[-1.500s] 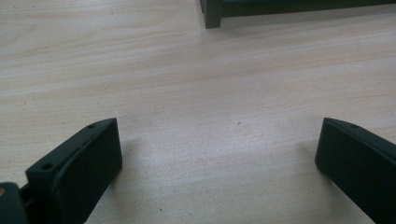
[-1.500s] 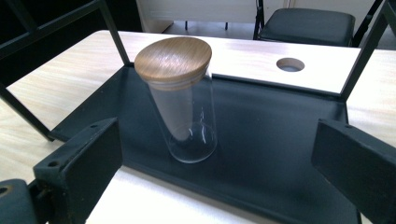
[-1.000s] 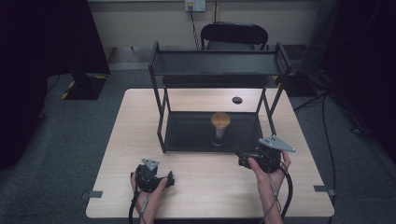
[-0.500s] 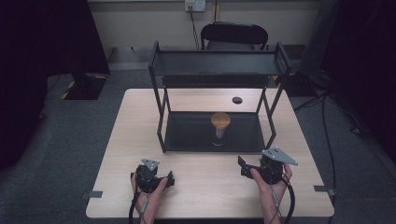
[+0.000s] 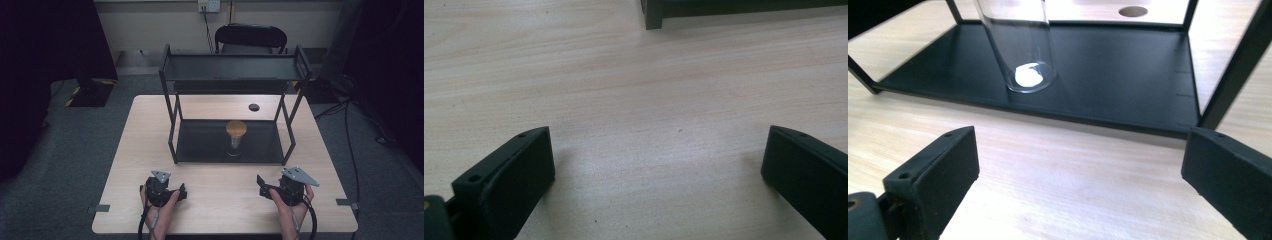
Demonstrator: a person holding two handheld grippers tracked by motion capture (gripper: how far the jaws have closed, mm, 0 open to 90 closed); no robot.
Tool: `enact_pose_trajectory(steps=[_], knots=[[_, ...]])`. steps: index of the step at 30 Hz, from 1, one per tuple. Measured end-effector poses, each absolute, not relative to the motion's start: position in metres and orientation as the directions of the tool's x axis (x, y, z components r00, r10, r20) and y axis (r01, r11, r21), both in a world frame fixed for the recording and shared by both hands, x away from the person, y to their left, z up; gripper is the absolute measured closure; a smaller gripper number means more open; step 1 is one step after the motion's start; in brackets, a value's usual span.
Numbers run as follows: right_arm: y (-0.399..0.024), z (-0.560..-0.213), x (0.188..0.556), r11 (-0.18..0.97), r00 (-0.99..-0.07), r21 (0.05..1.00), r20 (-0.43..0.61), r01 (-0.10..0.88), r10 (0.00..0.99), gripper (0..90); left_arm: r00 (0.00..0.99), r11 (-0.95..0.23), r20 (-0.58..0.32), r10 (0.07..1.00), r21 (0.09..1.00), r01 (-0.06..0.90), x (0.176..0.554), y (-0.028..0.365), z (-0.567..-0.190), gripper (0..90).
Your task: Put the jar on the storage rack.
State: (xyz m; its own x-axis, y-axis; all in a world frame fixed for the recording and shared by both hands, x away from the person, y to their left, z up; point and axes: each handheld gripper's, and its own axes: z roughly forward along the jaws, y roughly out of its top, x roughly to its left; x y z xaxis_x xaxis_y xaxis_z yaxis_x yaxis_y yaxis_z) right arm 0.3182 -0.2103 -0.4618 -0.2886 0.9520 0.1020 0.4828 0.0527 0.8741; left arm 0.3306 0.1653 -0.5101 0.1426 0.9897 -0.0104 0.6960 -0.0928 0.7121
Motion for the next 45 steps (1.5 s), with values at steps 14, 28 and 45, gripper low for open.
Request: enact_pose_trajectory(steps=[14,28,45], knots=[[-0.209,-0.479,0.312,0.082,-0.264,0.852,0.068,0.517,0.962,1.2,0.142,-0.093,-0.01,0.99,0.712,0.696,0.331,0.165,-0.51,0.2],[-0.205,-0.497,0.311,0.109,-0.255,0.811,0.051,0.575,0.966,1.4,0.142,-0.092,-0.011,0.99,0.712,0.696,0.331,0.165,-0.51,0.3],[-0.206,-0.507,0.32,0.14,-0.23,0.726,0.026,0.674,0.973,1.4,0.141,-0.092,-0.011,0.99,0.712,0.696,0.331,0.165,-0.51,0.2]])
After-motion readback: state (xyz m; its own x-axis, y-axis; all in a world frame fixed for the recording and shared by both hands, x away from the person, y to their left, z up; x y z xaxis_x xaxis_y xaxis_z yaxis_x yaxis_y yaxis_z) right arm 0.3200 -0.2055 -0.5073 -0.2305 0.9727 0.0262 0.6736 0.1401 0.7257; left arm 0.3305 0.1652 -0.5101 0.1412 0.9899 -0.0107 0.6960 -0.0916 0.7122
